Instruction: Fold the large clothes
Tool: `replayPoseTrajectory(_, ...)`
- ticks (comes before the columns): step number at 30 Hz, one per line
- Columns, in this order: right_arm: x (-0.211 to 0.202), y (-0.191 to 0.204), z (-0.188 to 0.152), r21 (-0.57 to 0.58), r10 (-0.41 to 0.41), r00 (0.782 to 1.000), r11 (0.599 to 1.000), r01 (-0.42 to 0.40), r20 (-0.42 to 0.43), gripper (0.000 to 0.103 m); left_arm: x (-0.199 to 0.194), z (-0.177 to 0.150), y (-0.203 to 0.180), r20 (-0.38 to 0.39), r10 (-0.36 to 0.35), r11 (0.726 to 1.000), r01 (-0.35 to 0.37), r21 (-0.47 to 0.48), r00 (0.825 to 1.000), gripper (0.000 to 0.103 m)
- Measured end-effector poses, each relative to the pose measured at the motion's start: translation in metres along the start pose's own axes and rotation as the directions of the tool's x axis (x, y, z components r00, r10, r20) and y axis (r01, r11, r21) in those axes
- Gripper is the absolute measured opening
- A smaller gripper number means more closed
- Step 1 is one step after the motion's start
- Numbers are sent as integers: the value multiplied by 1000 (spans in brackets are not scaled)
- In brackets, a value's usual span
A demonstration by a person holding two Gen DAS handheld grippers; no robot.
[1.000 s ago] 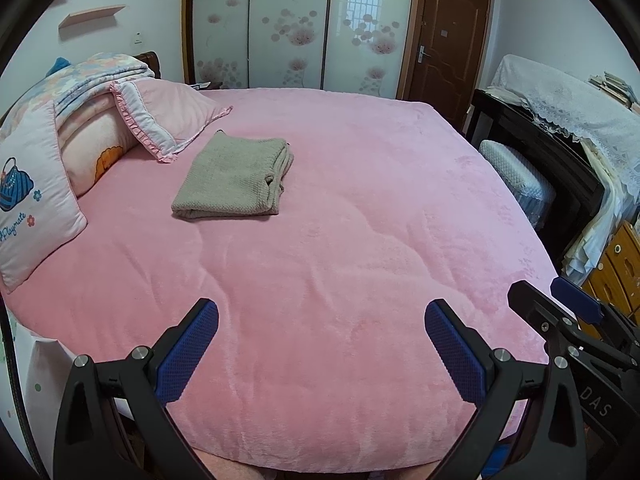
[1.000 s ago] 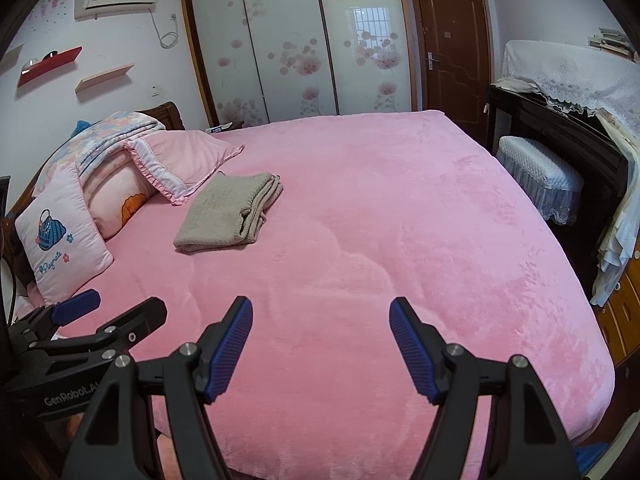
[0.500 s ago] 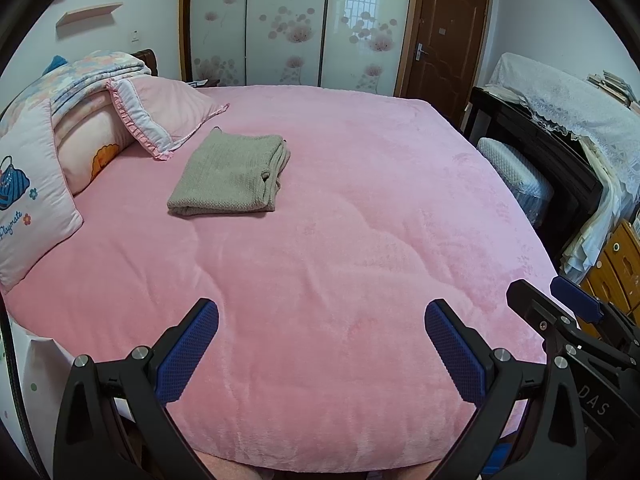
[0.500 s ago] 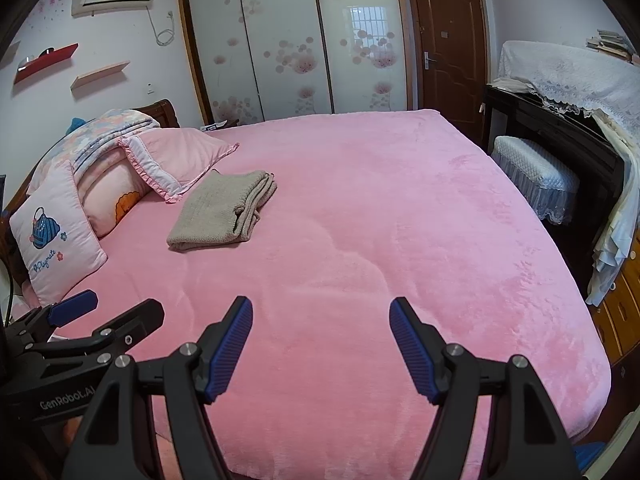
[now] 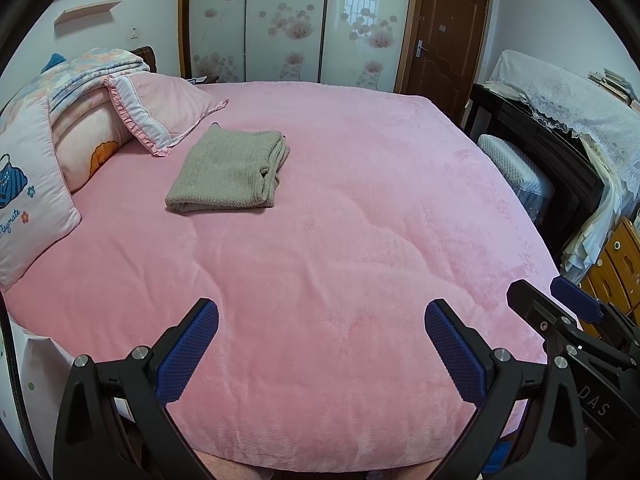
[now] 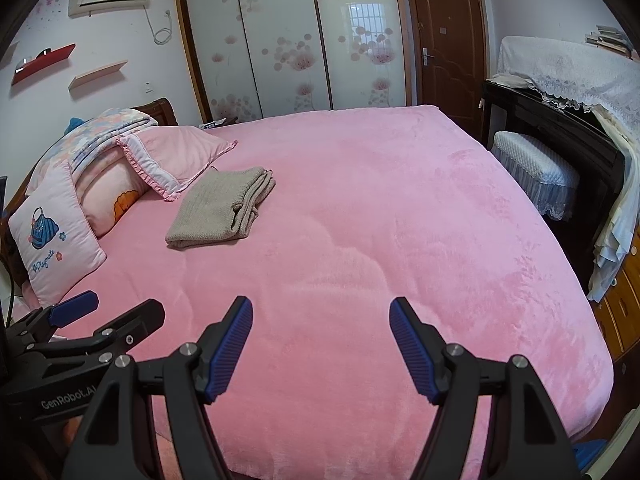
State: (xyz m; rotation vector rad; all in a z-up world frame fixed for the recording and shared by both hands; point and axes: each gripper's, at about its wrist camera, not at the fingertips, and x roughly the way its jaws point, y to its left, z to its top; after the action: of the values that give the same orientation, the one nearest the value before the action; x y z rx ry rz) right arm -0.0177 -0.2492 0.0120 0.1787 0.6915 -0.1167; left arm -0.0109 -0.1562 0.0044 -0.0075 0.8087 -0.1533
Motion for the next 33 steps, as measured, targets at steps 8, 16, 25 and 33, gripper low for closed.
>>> replayPoseTrajectory(8,2,-2,-1,0,1,1000,1000,-1,-2,71,2,-1,3,8,3,1000,-3,4,1000,103)
replayPoseTrajectory(16,5,-5,-4,1,2,1000,1000,-2,-7,71,8,-2,6,-9,-19,999,18,-26,1000,102)
replayPoseTrajectory(25,12,-1,-10,5,1,1000,1000,-1,-21,71,11,-3,3,-2,7,1000,-7,-19,1000,103)
replayPoseTrajectory(33,14,-1,-11,6,2,1000,1000,-1,-23,71,13,-1,2,6,12,1000,-12,-4,1000,102)
